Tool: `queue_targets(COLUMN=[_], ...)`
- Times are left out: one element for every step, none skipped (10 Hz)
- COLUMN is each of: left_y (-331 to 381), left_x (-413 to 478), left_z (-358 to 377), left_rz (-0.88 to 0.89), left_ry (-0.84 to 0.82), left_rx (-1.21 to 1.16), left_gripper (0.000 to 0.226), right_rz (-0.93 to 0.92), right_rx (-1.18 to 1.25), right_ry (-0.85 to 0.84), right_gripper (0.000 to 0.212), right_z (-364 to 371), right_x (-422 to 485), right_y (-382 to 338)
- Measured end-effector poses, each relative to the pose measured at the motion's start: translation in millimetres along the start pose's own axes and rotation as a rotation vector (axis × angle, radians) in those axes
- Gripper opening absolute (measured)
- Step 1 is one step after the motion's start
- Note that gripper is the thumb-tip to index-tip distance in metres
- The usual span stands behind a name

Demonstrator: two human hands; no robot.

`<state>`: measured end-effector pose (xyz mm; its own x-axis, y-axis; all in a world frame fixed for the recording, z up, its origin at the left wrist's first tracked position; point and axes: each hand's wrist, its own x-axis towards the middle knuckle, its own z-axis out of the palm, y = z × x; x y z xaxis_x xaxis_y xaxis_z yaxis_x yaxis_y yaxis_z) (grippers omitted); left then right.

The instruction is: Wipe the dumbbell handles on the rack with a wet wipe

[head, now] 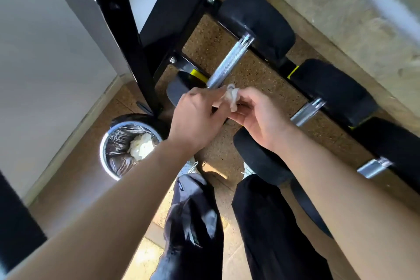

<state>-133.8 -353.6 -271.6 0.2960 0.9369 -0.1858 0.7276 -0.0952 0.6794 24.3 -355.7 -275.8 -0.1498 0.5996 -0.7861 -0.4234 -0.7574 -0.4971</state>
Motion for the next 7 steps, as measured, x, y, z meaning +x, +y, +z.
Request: queue_targets(left_y=[12, 12, 12, 1, -21, -39, -56], left_x=[-25, -52, -86, -123, -159, -186, -199], left_z=[-6, -12, -17, -22, -32, -45, -60], left_rz=[-0.075, -0.251, -0.491, -0.689, -0.930, -1.043, -1.185], left_ry=[0.114, 0.202, 0.248, 0.262, 0.344, 0.437, 0.479], left_rx=[-0.153, -0.205, -0.226, -0.256, -0.298, -0.187, -0.326], left_gripper=[0.020, 0.016, 0.008, 0.006, 0.018, 0.027, 0.038], right_rz=[-0.008, -0.002, -0.036, -0.142, -0.196, -0.195, -0.209], right_rx=[-0.140, -0.340, -0.591, -0.953, -1.222, -1.407, -1.546], right_ry=[-0.042, -0.055, -0.030, -0.092, -0.200, -0.297, -0.338], right_gripper=[0.025, 0.018, 0.009, 0.006, 0.004, 0.008, 0.012], right_z=[6, 18, 36, 49, 56, 59, 62], right_x=[-17, -33, -47, -49, -52, -54, -55], right_y=[3, 13, 27, 44, 56, 65, 72])
